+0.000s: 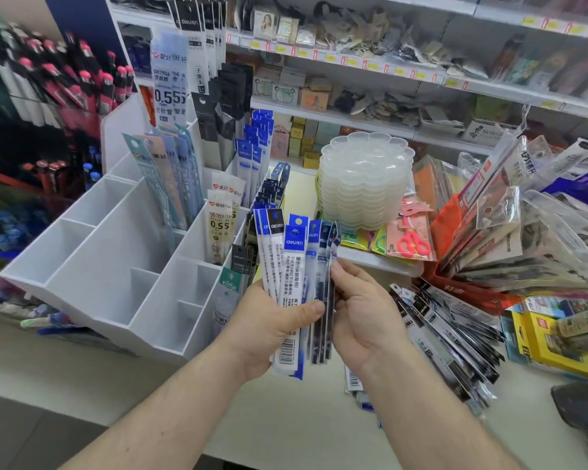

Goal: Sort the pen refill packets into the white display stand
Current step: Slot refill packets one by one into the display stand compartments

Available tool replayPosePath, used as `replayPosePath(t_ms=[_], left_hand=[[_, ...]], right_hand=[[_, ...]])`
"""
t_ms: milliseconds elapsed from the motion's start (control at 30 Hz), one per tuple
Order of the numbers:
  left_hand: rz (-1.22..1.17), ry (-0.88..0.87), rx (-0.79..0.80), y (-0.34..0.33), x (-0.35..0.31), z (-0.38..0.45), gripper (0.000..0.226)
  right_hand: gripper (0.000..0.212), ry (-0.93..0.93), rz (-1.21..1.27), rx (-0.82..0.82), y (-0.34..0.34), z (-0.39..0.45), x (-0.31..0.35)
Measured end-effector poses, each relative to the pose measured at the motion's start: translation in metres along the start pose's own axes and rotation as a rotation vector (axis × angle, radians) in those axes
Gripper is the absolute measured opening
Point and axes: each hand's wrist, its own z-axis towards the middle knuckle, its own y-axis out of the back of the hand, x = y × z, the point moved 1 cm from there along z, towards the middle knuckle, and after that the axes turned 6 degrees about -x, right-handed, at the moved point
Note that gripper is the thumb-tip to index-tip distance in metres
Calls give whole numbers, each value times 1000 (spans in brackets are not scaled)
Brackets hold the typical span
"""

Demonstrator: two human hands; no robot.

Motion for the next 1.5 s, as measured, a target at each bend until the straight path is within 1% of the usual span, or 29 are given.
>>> replayPosePath(t_ms=[133, 267, 333, 400, 467, 500, 567, 600, 667, 733, 800, 900, 1033, 1133, 1233, 1400, 1500], left_hand=[[26, -26, -45, 1, -6, -2, 54], [84, -51, -71, 1, -11, -4, 46], [142, -79, -89, 4, -15, -4, 45], [187, -82, -88, 10, -20, -4, 44], [209, -61, -71, 17, -28, -6, 43], [220, -53, -62, 19, -31, -7, 43], [237, -50, -67, 23, -36, -9, 43], [243, -56, -87, 23, -39, -10, 42], [252, -63, -180, 27, -43, -11, 36], [237, -79, -289, 33, -48, -12, 25], [217, -107, -351, 39, -53, -13, 19], [213, -142, -374, 43, -60, -14, 14], [205, -151, -403, 45, -63, -15, 21], [215, -131, -437, 47, -61, -16, 22], [241, -113, -446, 48, -60, -15, 24], [267, -101, -451, 48, -60, -14, 27], [282, -102, -460, 49, -58, -14, 26]], right_hand=[[3, 46, -59, -36, -3, -3, -4], [5, 37, -41, 11, -9, -2, -8], [11, 39, -78, 80, -8, 1, -7], [17, 65, -276, 197, -2, 7, -2], [17, 59, -488, 326, 1, 12, 7], [16, 42, -542, 363, 1, 14, 11], [6, 25, -570, 407, -1, 17, 16], [15, 36, -574, 406, -2, 18, 17], [21, 57, -522, 367, -6, 22, 19], [22, 85, -422, 277, -6, 30, 24], [20, 125, -353, 168, -6, 40, 33], [18, 201, -329, 49, -9, 57, 41], [12, 332, -414, -40, -18, 83, 41], [4, 436, -498, -84, -28, 101, 40], [16, 510, -559, -98, -42, 119, 37], [20, 503, -595, -67, -73, 139, 26], [10, 484, -568, -61, -89, 150, 18]])
